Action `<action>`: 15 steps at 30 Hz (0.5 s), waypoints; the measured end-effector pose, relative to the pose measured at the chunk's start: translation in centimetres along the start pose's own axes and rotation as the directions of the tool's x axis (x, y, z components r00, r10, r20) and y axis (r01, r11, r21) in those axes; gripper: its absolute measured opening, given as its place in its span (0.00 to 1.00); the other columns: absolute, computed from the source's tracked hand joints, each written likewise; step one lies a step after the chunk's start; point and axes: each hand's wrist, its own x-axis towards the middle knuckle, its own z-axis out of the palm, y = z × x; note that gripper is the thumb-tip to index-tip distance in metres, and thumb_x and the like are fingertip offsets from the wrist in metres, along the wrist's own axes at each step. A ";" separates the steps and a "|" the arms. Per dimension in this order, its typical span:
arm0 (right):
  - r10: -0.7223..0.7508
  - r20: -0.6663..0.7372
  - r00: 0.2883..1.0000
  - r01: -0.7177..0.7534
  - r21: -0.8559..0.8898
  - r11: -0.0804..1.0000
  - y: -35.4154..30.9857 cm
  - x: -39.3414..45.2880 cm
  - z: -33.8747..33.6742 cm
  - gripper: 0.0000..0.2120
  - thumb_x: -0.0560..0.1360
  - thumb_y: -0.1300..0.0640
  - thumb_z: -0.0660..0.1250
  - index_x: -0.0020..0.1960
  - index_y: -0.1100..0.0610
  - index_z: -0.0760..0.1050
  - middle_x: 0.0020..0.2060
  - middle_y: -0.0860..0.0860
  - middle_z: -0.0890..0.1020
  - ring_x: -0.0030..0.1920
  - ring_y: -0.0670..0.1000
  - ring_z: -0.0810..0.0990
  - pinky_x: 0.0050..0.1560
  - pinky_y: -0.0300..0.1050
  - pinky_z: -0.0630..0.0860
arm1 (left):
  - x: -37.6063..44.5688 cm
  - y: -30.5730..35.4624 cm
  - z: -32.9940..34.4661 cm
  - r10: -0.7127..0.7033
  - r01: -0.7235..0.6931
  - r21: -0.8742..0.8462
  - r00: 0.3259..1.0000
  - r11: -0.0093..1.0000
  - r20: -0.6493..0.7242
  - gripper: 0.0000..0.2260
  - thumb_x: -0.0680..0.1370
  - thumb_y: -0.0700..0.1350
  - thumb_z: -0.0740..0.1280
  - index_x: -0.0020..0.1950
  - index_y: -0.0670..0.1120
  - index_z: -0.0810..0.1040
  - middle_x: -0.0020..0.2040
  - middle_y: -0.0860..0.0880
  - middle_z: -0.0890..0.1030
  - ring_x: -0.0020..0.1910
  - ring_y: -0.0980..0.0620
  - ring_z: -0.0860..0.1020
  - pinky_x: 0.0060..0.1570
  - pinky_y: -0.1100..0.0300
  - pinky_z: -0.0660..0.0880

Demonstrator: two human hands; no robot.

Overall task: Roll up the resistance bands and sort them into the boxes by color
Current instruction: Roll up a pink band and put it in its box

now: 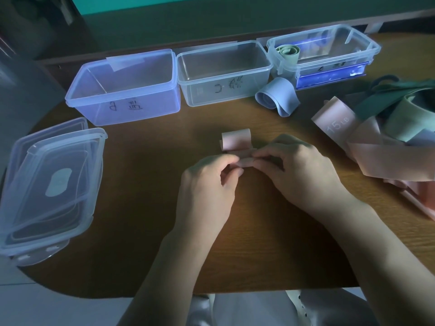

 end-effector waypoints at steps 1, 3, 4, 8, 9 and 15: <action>0.003 -0.003 1.000 -0.003 -0.001 1.000 0.0 0.0 0.0 0.11 0.77 0.42 0.68 0.55 0.44 0.84 0.47 0.44 0.78 0.41 0.45 0.75 0.34 0.47 0.76 | 0.1 0.0 0.0 -0.001 0.001 0.011 1.000 1.000 0.003 0.09 0.76 0.47 0.76 0.56 0.51 0.86 0.49 0.55 0.86 0.41 0.65 0.75 0.39 0.85 0.66; 0.007 -0.018 1.000 -0.007 -0.009 1.000 -0.1 0.0 0.2 0.10 0.78 0.43 0.68 0.55 0.44 0.84 0.47 0.43 0.78 0.41 0.46 0.76 0.34 0.46 0.75 | 0.2 0.0 0.0 -0.008 0.008 0.035 1.000 0.999 0.004 0.10 0.76 0.48 0.75 0.56 0.51 0.86 0.49 0.55 0.86 0.41 0.63 0.75 0.37 0.83 0.65; 0.013 -0.028 1.000 -0.013 -0.006 1.000 -0.1 -0.1 0.3 0.09 0.78 0.43 0.68 0.55 0.44 0.83 0.47 0.43 0.78 0.41 0.46 0.77 0.34 0.46 0.75 | 0.3 -0.1 0.1 -0.015 0.015 0.045 1.000 0.999 0.005 0.10 0.76 0.48 0.75 0.57 0.51 0.86 0.50 0.55 0.85 0.41 0.62 0.75 0.39 0.82 0.65; 0.020 -0.054 0.998 -0.018 0.046 0.999 -0.2 0.0 0.6 0.07 0.78 0.45 0.70 0.54 0.44 0.82 0.49 0.41 0.79 0.42 0.43 0.75 0.36 0.49 0.78 | 0.9 -0.4 0.1 -0.010 0.009 0.062 1.000 0.998 0.025 0.11 0.77 0.50 0.74 0.59 0.52 0.85 0.51 0.52 0.84 0.44 0.58 0.78 0.43 0.75 0.69; 0.014 -0.054 0.998 -0.011 0.047 0.999 -0.2 0.0 0.6 0.07 0.78 0.45 0.70 0.55 0.45 0.82 0.50 0.41 0.80 0.43 0.43 0.76 0.36 0.48 0.78 | 1.2 -0.5 0.2 -0.007 0.005 0.067 1.000 0.998 0.030 0.11 0.78 0.50 0.73 0.59 0.52 0.85 0.50 0.52 0.84 0.44 0.56 0.78 0.43 0.72 0.72; 0.025 -0.012 1.000 -0.026 -0.038 0.999 0.0 0.4 0.9 0.11 0.78 0.47 0.70 0.60 0.43 0.81 0.53 0.42 0.78 0.44 0.44 0.74 0.36 0.44 0.71 | 1.8 -0.8 0.7 0.007 -0.006 0.092 1.000 0.996 -0.005 0.10 0.80 0.49 0.70 0.59 0.51 0.85 0.49 0.47 0.81 0.45 0.49 0.79 0.42 0.52 0.80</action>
